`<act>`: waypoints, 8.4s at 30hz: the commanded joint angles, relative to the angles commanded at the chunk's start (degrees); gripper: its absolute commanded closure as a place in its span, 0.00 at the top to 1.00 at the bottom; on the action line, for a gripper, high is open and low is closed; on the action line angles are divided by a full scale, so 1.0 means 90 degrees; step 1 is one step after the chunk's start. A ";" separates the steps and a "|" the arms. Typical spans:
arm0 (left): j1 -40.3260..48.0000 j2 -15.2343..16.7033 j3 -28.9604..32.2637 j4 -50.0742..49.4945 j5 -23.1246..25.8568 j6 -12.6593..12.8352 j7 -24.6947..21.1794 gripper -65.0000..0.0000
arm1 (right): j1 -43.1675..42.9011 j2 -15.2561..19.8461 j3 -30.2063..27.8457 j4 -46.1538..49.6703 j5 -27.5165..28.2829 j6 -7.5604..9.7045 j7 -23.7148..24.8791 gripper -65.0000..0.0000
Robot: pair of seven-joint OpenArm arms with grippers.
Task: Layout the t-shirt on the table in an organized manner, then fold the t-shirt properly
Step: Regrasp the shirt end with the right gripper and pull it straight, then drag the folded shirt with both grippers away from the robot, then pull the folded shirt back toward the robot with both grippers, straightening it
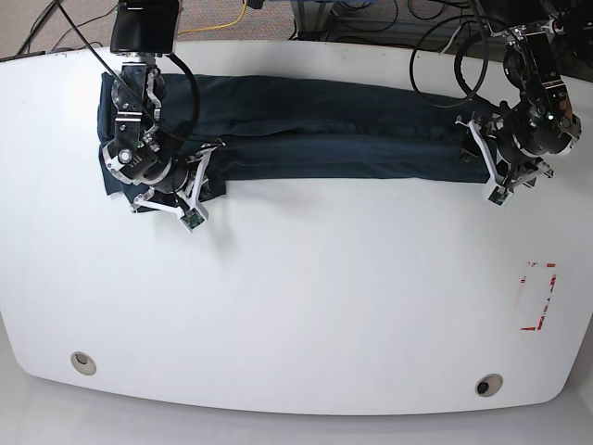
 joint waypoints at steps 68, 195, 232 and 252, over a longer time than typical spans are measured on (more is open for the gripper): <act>0.0010 0.0000 -0.0010 0.0000 0.0000 0.0000 0.0000 0.59 | 0.0537 -0.0703 0.1827 -0.1592 0.0010 0.0000 0.0156 0.00; -0.0342 -0.0527 0.0596 -0.2559 0.0527 0.0000 -0.1758 0.59 | 0.0479 0.0352 0.3165 -0.2471 0.0869 0.0000 0.1045 0.42; -0.0479 -0.0508 0.0596 -0.2569 0.0518 0.0000 -0.1748 0.59 | 0.0274 0.0068 0.3184 -0.0811 0.0860 0.0000 -0.0088 0.46; -0.0469 -0.0498 0.0596 -0.2579 0.0518 0.0000 -0.1748 0.59 | -0.0459 -0.0420 0.3175 -0.0508 0.0869 0.0000 -0.0068 0.43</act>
